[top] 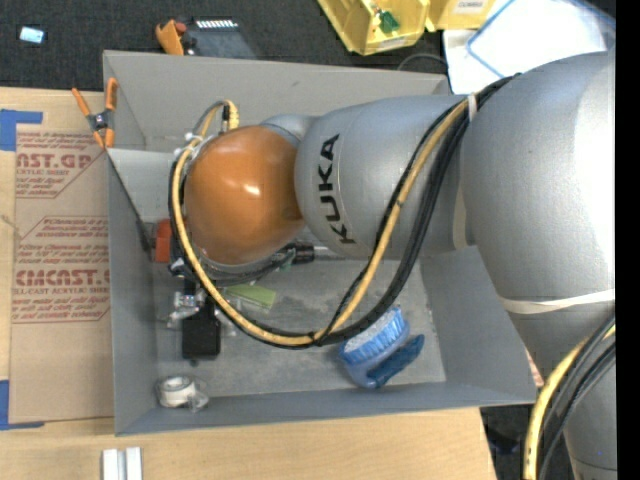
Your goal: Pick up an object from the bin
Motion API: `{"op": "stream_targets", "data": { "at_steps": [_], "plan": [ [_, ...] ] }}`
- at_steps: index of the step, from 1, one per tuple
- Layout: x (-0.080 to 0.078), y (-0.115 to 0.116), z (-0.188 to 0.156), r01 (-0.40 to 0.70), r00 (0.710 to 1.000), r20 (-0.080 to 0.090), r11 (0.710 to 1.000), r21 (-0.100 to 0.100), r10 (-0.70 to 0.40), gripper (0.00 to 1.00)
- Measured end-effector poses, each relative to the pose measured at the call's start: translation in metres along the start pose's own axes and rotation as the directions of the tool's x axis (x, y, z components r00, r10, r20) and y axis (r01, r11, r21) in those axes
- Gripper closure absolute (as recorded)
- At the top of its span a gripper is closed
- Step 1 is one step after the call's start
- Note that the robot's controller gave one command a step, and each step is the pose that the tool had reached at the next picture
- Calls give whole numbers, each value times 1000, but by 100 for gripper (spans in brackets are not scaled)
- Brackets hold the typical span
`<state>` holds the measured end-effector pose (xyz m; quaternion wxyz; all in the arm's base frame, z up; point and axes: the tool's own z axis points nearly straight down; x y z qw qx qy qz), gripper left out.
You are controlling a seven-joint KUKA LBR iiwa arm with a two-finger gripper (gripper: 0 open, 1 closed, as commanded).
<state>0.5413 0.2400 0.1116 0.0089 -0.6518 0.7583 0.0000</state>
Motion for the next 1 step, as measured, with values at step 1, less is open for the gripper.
{"op": "stream_targets", "data": {
  "at_steps": [1],
  "plan": [
    [-1,1,-20,-1,1000,0,1000,-2,1,100]
  ]
}}
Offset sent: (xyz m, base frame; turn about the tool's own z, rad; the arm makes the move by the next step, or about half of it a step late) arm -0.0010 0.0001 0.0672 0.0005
